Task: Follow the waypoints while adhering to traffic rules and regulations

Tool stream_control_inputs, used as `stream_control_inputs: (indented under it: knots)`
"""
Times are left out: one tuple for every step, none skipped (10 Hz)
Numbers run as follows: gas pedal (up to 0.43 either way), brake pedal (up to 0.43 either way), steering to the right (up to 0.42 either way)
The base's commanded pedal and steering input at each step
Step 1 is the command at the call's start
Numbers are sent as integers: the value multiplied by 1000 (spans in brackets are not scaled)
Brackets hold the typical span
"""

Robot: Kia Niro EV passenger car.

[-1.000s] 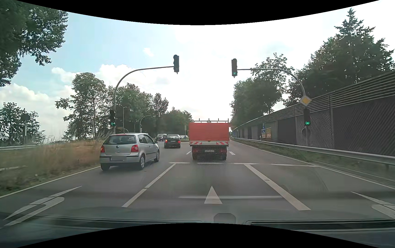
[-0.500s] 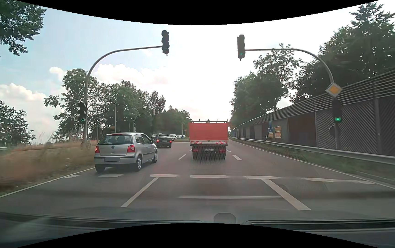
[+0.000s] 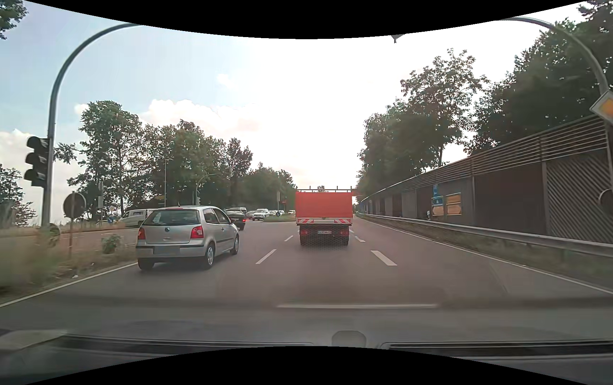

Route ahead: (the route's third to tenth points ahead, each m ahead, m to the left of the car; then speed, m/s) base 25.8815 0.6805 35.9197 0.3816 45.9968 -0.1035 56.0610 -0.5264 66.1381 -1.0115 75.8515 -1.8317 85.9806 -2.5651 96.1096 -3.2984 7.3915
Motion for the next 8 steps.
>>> stream_control_inputs:
  knots:
    - [280,0,3]
    - [280,0,3]
    - [280,0,3]
    - [280,0,3]
    - [280,0,3]
    - [280,0,3]
    - [280,0,3]
    - [287,0,3]
